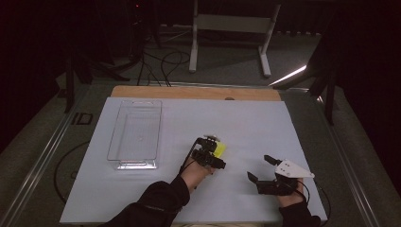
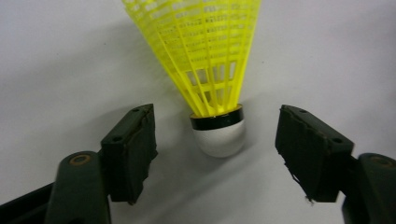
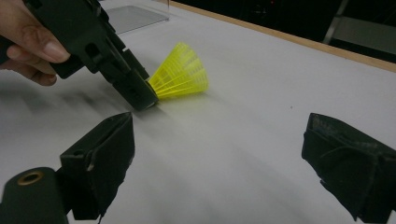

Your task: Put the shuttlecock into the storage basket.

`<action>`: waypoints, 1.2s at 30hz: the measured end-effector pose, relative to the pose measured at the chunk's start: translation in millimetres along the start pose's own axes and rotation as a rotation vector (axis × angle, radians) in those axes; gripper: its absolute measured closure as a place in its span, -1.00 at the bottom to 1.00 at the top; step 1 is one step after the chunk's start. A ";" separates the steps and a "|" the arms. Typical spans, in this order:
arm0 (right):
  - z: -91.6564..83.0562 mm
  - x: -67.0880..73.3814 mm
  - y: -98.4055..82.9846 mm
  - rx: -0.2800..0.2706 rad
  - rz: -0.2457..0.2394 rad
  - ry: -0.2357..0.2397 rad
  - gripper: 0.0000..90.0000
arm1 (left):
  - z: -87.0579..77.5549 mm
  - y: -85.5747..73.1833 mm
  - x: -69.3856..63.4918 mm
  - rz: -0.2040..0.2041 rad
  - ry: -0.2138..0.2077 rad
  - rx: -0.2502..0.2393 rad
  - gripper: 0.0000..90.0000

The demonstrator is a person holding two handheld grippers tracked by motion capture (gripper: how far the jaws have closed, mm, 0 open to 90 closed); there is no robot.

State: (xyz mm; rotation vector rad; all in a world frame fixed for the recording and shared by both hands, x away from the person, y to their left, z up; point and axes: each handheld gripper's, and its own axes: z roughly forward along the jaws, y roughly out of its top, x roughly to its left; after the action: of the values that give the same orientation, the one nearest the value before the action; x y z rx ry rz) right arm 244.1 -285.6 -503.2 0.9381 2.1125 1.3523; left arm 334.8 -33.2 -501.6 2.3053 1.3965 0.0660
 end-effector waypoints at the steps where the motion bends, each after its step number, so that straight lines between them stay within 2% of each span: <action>1: 0.1 0.0 0.0 0.000 -0.001 0.001 -0.79 | 1.1 0.1 -0.1 -0.004 0.000 0.004 -0.30; 4: 0.1 0.2 0.0 0.001 -0.001 0.000 -0.79 | 3.8 0.2 1.3 -0.008 -0.003 0.011 -0.21; 7: -0.1 -0.2 -0.1 -0.001 0.000 -0.001 -0.79 | 3.3 0.4 1.6 0.018 -0.018 0.013 -0.10; 11: 0.4 -0.2 -0.2 0.002 -0.002 -0.001 -0.79 | 3.4 0.0 1.3 0.046 -0.007 0.011 0.05; 20: 0.8 0.0 -0.3 0.005 0.001 -0.006 -0.79 | 2.5 -1.7 3.9 0.072 0.012 0.000 0.35; 25: 0.6 -0.5 -0.4 0.004 0.002 -0.010 -0.79 | 1.5 -1.3 7.2 0.129 -0.015 0.013 0.42; 30: 0.7 0.0 -0.2 0.005 0.000 -0.011 -0.79 | 0.8 -0.2 10.7 0.162 -0.042 0.026 0.43; 36: 0.7 -0.4 -0.4 0.006 0.002 -0.011 -0.79 | -0.6 1.2 14.4 0.222 -0.113 0.060 0.44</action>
State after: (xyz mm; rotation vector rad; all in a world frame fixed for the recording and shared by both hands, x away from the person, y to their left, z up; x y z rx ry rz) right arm 244.7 -285.6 -503.8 0.9475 2.1088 1.3394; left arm 342.6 -21.1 -503.2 2.4640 1.0984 -0.0383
